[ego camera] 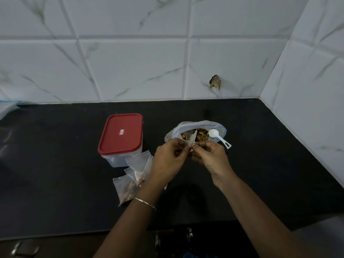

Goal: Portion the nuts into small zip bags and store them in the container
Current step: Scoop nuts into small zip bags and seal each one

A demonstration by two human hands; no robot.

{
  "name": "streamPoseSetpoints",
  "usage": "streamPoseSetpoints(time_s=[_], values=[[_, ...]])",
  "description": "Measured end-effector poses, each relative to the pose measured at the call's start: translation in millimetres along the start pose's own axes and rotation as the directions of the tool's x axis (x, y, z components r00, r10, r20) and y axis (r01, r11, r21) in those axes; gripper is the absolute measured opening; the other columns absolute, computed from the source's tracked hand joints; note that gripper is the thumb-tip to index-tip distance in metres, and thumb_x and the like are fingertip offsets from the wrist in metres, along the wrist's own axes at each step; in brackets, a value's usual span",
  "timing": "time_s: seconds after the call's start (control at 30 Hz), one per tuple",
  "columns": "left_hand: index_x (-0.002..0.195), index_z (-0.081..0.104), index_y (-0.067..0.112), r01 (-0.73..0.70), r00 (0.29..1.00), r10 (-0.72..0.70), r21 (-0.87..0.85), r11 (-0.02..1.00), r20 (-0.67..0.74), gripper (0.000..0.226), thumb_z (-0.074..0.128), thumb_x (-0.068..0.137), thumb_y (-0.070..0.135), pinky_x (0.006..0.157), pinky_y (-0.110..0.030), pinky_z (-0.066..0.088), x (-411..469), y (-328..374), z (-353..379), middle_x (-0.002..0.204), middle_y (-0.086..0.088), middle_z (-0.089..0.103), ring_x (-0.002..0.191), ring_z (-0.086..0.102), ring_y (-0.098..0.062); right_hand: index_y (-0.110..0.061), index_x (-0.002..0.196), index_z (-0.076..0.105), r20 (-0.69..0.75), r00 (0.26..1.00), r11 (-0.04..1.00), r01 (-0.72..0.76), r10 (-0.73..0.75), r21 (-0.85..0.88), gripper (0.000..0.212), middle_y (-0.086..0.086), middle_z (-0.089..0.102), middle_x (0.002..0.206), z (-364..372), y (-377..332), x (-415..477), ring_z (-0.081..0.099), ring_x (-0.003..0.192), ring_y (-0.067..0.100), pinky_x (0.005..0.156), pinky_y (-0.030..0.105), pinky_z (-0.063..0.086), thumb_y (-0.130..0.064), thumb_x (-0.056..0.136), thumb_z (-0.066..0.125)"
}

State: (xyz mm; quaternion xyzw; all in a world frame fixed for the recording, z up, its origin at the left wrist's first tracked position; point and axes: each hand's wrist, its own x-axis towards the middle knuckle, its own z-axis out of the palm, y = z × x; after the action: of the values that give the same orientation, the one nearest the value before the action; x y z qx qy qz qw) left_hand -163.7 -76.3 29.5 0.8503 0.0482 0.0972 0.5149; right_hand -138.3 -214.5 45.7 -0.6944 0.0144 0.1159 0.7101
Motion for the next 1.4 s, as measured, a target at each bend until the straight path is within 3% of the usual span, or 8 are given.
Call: streamPoseSetpoints(time_s=[0.2, 0.33, 0.57, 0.73, 0.87, 1.07, 1.27, 1.4], values=[[0.086, 0.061, 0.022, 0.016, 0.990, -0.009, 0.054, 0.998, -0.139, 0.004, 0.062, 0.089, 0.022, 0.067, -0.028, 0.055, -0.5, 7.7, 2.2, 0.080, 0.008, 0.065, 0.073, 0.063, -0.004, -0.003, 0.090, 0.066, -0.038, 0.999, 0.997, 0.010, -0.013, -0.073, 0.005, 0.011, 0.072, 0.093, -3.4, 0.6, 7.2, 0.073, 0.083, 0.016, 0.076, 0.031, 0.060, -0.006, 0.088, 0.062], [0.071, 0.057, 0.022, 0.061, 0.977, -0.053, 0.033, 0.998, -0.208, 0.014, 0.063, 0.084, 0.022, 0.058, -0.027, 0.047, 3.9, 11.6, -0.5, 0.067, 0.006, 0.061, 0.060, 0.055, -0.007, -0.012, 0.082, 0.059, -0.081, 0.984, 0.926, 0.122, -0.161, -0.357, 0.008, 0.007, 0.072, 0.077, -15.0, 1.9, 15.8, 0.072, 0.070, 0.016, 0.072, 0.039, 0.061, -0.009, 0.082, 0.067], [0.072, 0.063, 0.016, 0.119, 0.975, -0.111, 0.033, 0.992, -0.192, 0.014, 0.064, 0.082, 0.025, 0.055, -0.026, 0.041, 9.2, 15.0, -3.9, 0.063, -0.002, 0.063, 0.056, 0.054, -0.009, -0.027, 0.101, 0.065, 0.425, 0.805, 0.466, 0.588, -0.414, -0.661, 0.026, -0.008, 0.057, 0.093, -23.5, -15.3, 14.2, 0.055, 0.075, 0.005, 0.063, 0.029, 0.049, -0.007, 0.092, 0.052], [0.073, 0.064, 0.021, 0.123, 0.981, -0.101, 0.128, 0.984, -0.165, 0.011, 0.066, 0.081, 0.028, 0.058, -0.027, 0.045, 11.5, 16.6, -5.3, 0.069, 0.005, 0.065, 0.063, 0.060, -0.008, -0.035, 0.108, 0.069, 0.308, 0.897, 0.270, 0.396, -0.316, -0.878, 0.029, -0.014, 0.064, 0.093, -28.5, -26.1, 16.1, 0.049, 0.065, 0.001, 0.052, 0.018, 0.033, -0.035, 0.098, 0.042], [0.069, 0.062, 0.025, 0.054, 0.976, -0.004, 0.220, 0.974, -0.219, 0.012, 0.069, 0.077, 0.031, 0.061, -0.030, 0.052, 8.3, 24.8, 3.2, 0.076, 0.008, 0.064, 0.064, 0.061, -0.008, -0.023, 0.091, 0.071, 0.184, 0.927, 0.269, 0.278, -0.328, -0.922, 0.032, -0.008, 0.064, 0.071, -24.6, -31.9, 19.4, 0.055, 0.060, 0.006, 0.052, 0.021, 0.041, -0.040, 0.098, 0.045], [0.077, 0.060, 0.026, -0.047, 0.970, 0.150, 0.462, 0.885, -0.189, 0.015, 0.065, 0.082, 0.040, 0.068, -0.031, 0.054, 2.7, 31.9, 16.0, 0.092, 0.010, 0.060, 0.078, 0.059, -0.006, -0.018, 0.099, 0.073, 0.165, 0.941, 0.357, 0.268, -0.294, -0.895, 0.015, 0.003, 0.071, 0.094, -22.9, -40.6, 28.8, 0.065, 0.088, 0.018, 0.080, 0.030, 0.052, -0.020, 0.089, 0.062], [0.098, 0.053, 0.022, -0.206, 0.936, 0.318, 0.495, 0.844, -0.153, 0.037, 0.062, 0.079, 0.053, 0.066, -0.025, 0.046, 1.8, 28.9, 26.2, 0.098, 0.009, 0.052, 0.084, 0.052, -0.007, -0.011, 0.102, 0.070, 0.268, 0.922, 0.358, 0.358, -0.278, -0.862, 0.024, 0.009, 0.067, 0.103, -29.7, -43.0, 31.7, 0.060, 0.100, 0.027, 0.084, 0.033, 0.044, -0.003, 0.085, 0.056], [0.131, 0.035, 0.016, -0.257, 0.955, 0.297, 0.543, 0.799, 0.014, 0.081, 0.067, 0.067, 0.055, 0.102, -0.039, 0.038, 12.5, 13.8, 22.3, 0.132, -0.005, 0.041, 0.123, 0.042, -0.022, -0.015, 0.105, 0.072, 0.281, 0.937, 0.429, 0.345, -0.207, -0.835, 0.021, 0.004, 0.071, 0.092, -32.3, -43.6, 32.7, 0.065, 0.086, 0.018, 0.080, 0.034, 0.054, -0.010, 0.088, 0.061]])
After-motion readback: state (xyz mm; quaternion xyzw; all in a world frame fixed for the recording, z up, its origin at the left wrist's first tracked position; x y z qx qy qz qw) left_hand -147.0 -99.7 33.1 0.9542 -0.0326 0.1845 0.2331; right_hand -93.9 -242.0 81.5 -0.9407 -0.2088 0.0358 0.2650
